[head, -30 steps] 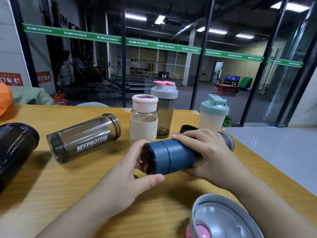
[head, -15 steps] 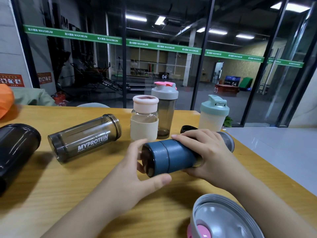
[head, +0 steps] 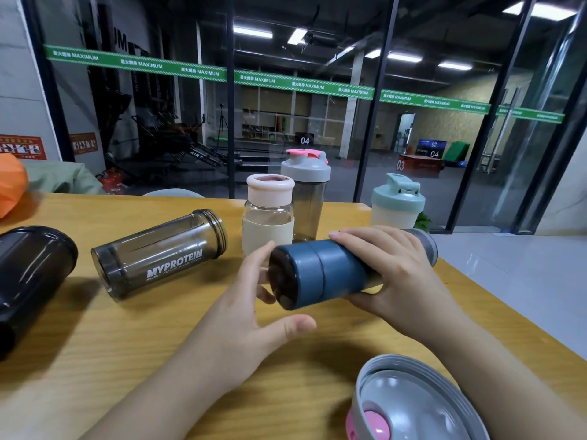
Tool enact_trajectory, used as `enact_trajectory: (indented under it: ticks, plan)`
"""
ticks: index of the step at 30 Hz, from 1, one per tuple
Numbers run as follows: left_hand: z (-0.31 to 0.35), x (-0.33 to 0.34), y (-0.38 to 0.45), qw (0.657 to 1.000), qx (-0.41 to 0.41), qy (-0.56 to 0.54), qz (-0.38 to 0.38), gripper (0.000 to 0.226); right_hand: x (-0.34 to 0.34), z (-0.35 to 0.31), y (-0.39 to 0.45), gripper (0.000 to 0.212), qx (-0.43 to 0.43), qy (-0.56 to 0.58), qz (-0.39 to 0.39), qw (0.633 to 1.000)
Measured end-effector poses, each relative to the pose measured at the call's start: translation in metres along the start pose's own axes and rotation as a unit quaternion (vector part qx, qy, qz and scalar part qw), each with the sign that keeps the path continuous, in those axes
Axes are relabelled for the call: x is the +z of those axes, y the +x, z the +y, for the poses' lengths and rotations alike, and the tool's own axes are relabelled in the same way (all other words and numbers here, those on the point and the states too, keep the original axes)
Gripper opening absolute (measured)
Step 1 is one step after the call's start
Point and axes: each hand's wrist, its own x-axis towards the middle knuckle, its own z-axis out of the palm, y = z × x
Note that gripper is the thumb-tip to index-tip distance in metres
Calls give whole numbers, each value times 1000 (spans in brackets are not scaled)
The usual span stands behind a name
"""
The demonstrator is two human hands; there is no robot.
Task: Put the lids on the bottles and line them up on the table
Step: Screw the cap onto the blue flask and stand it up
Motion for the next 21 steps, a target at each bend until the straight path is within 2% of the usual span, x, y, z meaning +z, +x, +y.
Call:
enact_trajectory:
  ticks: [2,7,10,15,21]
  plan:
    - [-4,4,0,1000,-8,10,-8,93,-2,6,0,73,19,17,29,999]
    - [-13,11,0,998,-22,43,-31,71,-13,19,1,85,71,50,84,993]
    - [-15,12,1,998,-36,44,-38,69,-19,21,-1,92,153,62,82,983]
    - [-16,13,1,994,-42,56,-79,36,-21,23,-3,79,262,213,119,934]
    - [-14,10,2,993,-39,63,-90,17,-19,31,-6,71,336,270,154,889]
